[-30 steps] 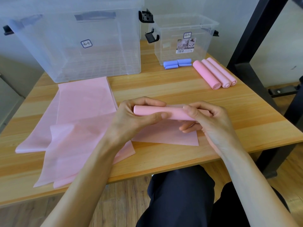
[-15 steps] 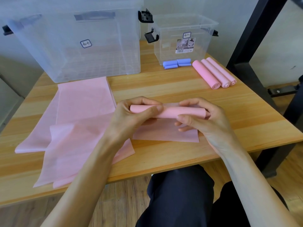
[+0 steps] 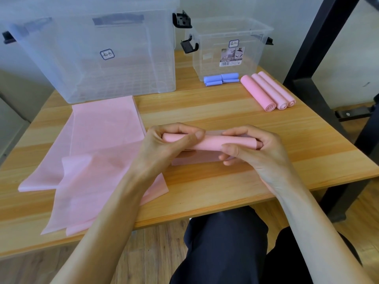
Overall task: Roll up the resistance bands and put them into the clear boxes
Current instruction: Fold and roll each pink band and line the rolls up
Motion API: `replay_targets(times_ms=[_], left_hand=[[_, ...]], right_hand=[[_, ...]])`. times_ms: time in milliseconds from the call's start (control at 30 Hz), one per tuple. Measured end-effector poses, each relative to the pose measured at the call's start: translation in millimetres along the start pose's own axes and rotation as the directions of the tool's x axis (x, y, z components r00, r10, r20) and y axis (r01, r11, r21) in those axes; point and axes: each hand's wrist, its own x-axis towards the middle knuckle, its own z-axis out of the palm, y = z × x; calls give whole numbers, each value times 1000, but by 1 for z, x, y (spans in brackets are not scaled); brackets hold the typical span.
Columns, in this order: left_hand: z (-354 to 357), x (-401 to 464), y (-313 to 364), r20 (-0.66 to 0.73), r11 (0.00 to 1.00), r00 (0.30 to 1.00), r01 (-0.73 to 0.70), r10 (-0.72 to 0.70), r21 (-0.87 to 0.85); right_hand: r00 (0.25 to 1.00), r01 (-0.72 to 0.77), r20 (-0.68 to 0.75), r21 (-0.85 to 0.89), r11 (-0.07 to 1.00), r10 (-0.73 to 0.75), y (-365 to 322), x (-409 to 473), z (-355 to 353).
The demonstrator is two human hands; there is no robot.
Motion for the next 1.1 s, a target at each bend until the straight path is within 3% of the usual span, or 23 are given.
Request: replay_targets(times_ms=[200,400,600,800,967,1100], left_hand=[[2,-3,0,13,997,999,-51,50,62],[1,1,-1,-44,999,999,23,-22,44],[2,-3,2,-3,995,997,-78,78,60],[1,0,1,-36,999,999,33,-32,23],[2,-3,2,16,998,1000,-27,27,60],[1,-1,2,-14,999,1000,-9,10,36]], right_hand=[[998,-27,-51,27,999,28,1,0,0],[1000,2,0,-3,1000,-2,0,0,0],[998,-8,-61,6,1000,8,0,0,1],[1000,14,-10,-14,1000,-14,0,0,0],[998,-8,-67,9,1000,8,1,1,0],[1000,-21,-8,6,1000,21,0,1,0]])
